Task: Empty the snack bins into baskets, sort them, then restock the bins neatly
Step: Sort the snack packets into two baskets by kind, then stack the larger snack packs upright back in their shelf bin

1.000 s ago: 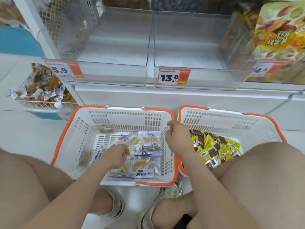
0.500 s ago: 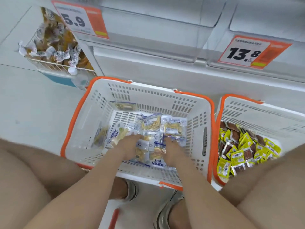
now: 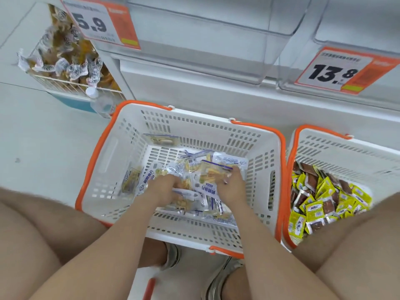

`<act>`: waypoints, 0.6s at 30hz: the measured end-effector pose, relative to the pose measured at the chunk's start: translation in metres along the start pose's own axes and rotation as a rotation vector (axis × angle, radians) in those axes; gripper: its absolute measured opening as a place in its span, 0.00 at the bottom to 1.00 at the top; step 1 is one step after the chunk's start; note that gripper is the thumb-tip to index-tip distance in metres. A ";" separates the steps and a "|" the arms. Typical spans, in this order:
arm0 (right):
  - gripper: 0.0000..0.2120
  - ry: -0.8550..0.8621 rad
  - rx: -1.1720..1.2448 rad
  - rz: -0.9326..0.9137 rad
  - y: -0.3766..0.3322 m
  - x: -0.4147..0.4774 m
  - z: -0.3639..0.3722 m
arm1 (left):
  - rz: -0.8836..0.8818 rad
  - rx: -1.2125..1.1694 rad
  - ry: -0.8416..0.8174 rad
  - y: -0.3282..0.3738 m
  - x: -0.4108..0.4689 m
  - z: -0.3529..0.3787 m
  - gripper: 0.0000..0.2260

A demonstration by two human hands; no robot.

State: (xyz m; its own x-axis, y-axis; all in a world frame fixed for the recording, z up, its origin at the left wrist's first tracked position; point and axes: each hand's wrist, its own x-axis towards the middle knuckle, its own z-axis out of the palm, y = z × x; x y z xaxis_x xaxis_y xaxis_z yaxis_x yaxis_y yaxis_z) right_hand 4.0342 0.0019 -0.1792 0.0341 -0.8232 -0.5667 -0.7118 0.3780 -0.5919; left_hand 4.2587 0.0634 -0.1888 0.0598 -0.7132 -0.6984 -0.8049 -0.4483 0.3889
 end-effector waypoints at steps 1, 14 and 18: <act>0.29 -0.022 0.051 -0.048 -0.007 0.000 -0.007 | 0.024 -0.118 -0.011 0.003 -0.003 -0.004 0.07; 0.09 0.280 0.095 -0.522 -0.114 -0.084 -0.104 | 0.421 -0.306 0.234 0.081 -0.104 -0.113 0.08; 0.21 0.073 -0.021 -0.634 -0.143 -0.123 -0.137 | 0.527 -0.216 0.250 0.103 -0.143 -0.159 0.08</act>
State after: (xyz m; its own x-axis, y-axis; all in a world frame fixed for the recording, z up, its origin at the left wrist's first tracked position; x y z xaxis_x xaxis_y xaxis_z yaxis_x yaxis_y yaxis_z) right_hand 4.0359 -0.0089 0.0532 0.4057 -0.9114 -0.0693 -0.5831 -0.1997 -0.7875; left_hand 4.2609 0.0336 0.0467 -0.1554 -0.9612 -0.2278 -0.6277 -0.0820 0.7742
